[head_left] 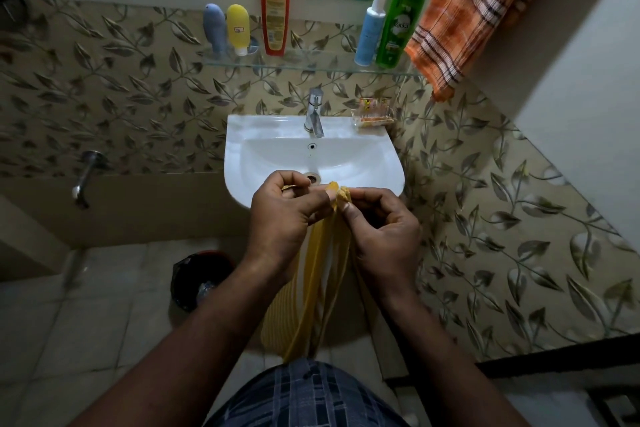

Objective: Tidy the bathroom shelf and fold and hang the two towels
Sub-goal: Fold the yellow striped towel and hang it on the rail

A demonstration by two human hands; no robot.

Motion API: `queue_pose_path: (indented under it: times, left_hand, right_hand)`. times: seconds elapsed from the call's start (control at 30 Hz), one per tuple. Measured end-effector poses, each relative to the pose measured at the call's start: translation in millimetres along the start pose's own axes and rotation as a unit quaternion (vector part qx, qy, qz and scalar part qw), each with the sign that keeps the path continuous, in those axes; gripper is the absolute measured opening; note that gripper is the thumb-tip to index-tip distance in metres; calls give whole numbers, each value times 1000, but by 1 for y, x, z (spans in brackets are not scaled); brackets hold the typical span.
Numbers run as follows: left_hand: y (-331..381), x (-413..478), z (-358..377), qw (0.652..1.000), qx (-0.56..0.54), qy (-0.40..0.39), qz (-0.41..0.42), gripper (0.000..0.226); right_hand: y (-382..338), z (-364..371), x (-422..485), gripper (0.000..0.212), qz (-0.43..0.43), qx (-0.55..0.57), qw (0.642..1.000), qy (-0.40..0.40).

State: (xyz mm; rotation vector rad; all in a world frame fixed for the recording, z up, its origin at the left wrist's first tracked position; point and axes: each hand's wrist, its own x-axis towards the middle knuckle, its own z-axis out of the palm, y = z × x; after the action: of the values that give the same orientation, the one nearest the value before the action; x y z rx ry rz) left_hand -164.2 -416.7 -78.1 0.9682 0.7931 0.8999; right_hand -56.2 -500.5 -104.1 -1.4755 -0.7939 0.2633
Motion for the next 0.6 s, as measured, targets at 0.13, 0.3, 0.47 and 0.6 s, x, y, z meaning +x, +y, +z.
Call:
queue_pose_path:
  times: [0.13, 0.3, 0.47, 0.6]
  left_hand:
    - [-1, 1, 0, 1000, -10, 0, 6, 27]
    - [1, 0, 2, 1000, -4, 5, 20, 20]
    - [4, -1, 4, 999, 32, 4, 30, 16]
    - [4, -1, 5, 999, 43, 0, 29, 12]
  right_hand:
    - [1, 3, -3, 16, -25, -21, 999, 8]
    - [0, 4, -2, 15, -113, -67, 991, 41]
    - [0, 3, -5, 10, -194, -120, 971, 73]
    - [0, 3, -5, 12, -209, -144, 964, 75]
